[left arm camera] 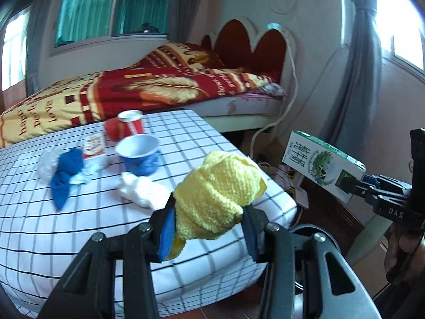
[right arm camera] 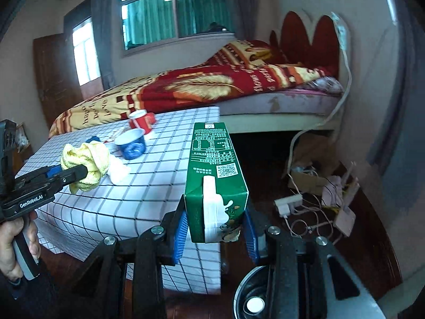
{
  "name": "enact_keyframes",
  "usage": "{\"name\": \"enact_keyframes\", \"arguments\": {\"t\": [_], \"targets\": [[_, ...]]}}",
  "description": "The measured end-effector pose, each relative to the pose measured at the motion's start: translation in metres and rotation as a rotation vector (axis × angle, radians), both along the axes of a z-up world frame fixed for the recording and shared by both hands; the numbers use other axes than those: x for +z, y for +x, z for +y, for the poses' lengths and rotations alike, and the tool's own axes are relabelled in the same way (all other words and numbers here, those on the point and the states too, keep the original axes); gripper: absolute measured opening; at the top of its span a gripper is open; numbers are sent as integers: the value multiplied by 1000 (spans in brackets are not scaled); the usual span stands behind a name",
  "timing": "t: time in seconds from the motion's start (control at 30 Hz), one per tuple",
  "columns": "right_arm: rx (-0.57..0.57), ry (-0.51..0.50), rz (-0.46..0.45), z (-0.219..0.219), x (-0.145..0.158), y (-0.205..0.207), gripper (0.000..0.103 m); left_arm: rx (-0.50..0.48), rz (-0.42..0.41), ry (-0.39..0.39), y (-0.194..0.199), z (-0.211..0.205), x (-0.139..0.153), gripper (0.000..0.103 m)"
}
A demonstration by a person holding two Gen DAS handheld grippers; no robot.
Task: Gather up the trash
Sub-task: 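Carry the carton and yellow cloth over the bin and release both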
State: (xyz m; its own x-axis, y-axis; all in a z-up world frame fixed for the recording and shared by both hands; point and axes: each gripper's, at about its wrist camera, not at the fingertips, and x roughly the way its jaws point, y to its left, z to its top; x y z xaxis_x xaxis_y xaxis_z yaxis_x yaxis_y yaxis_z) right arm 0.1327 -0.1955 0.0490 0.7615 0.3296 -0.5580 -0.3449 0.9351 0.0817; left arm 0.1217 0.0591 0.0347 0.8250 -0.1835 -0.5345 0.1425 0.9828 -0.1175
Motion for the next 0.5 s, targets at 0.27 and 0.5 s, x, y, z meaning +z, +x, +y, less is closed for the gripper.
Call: {"name": "enact_keyframes", "arguments": {"t": [0.27, 0.5], "targets": [[-95, 6, 19, -53, -11, -15, 40, -107, 14, 11, 8, -56, -4, 45], [-163, 5, 39, -93, -21, -26, 40, -191, 23, 17, 7, -99, -7, 45]]}}
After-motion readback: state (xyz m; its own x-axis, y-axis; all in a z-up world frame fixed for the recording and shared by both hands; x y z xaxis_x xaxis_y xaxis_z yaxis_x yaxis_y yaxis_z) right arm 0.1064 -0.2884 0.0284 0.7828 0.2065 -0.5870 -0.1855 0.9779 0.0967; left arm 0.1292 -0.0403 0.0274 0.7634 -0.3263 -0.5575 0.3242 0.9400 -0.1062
